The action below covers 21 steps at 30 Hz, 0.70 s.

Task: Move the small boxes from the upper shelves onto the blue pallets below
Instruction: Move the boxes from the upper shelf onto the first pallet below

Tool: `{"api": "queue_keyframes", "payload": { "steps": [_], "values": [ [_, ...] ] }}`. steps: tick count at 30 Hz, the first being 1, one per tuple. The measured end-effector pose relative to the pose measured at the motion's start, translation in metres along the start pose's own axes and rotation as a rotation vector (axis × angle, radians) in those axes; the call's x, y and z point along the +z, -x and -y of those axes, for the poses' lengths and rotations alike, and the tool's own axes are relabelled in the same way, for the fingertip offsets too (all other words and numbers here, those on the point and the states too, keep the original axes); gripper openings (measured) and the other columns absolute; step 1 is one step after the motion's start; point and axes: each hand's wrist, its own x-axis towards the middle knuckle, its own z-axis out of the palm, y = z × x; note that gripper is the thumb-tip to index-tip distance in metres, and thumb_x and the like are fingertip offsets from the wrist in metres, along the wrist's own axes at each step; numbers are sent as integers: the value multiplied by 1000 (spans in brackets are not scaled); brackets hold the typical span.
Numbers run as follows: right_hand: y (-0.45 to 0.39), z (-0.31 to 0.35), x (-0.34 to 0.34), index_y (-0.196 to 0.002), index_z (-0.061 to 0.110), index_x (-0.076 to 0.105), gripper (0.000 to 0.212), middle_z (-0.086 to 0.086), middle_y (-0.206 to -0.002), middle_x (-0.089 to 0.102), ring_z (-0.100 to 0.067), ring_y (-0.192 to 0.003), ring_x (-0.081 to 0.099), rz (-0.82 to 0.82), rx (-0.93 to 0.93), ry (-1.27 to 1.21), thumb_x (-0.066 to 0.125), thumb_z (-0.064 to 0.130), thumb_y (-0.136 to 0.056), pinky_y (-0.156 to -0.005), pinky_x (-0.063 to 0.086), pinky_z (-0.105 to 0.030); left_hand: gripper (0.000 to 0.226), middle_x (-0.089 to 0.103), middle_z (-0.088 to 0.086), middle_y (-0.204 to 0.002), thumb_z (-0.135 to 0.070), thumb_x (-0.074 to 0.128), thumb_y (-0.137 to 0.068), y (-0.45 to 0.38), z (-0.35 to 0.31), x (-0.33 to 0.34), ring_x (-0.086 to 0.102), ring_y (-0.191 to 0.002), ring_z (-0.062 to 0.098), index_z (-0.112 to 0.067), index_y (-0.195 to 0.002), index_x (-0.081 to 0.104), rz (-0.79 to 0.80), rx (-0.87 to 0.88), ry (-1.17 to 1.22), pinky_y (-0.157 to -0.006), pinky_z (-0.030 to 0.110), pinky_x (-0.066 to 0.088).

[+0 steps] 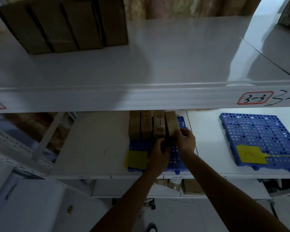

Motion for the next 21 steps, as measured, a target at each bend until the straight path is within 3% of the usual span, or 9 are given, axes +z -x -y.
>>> {"api": "queue_keyframes", "payload": {
  "steps": [5,10,15,17,21],
  "values": [
    [0,2,0,-119,17,70,27,5,-107,71,-12,-99,68,34,-8,47,68,33,-97,-74,51,-24,37,57,0,-141,-25,55,-104,-10,-2,-5,55,-128,16,-25,-140,49,32,2,-50,-107,39,49],
    [5,7,-5,-119,17,70,28,-4,-110,73,-23,-102,70,156,5,99,62,37,-101,-92,60,-45,33,61,2,-133,-24,54,-104,-2,-10,-11,60,-119,19,-24,-137,51,41,-11,-37,-99,39,53],
    [30,25,-24,-109,11,71,28,-10,-102,73,-25,-94,69,192,-49,187,53,32,-106,-74,52,-36,31,63,5,-133,-28,50,-106,16,-30,-23,59,-93,5,-27,-137,54,47,-23,-37,-77,23,47],
    [42,37,-32,-107,5,71,32,-16,-101,72,-31,-94,68,226,-77,258,49,28,-108,-79,53,-41,38,59,4,-140,-35,47,-107,28,-47,-30,59,-101,6,-27,-144,52,45,-3,-90,-82,25,47],
    [74,65,-50,-118,7,71,38,-17,-114,73,-34,-105,67,296,-151,375,41,29,-110,-86,49,-39,50,44,4,-158,-42,44,-108,59,-85,-50,45,-142,27,-21,-153,47,12,48,-169,-114,36,41]
  ]
}}
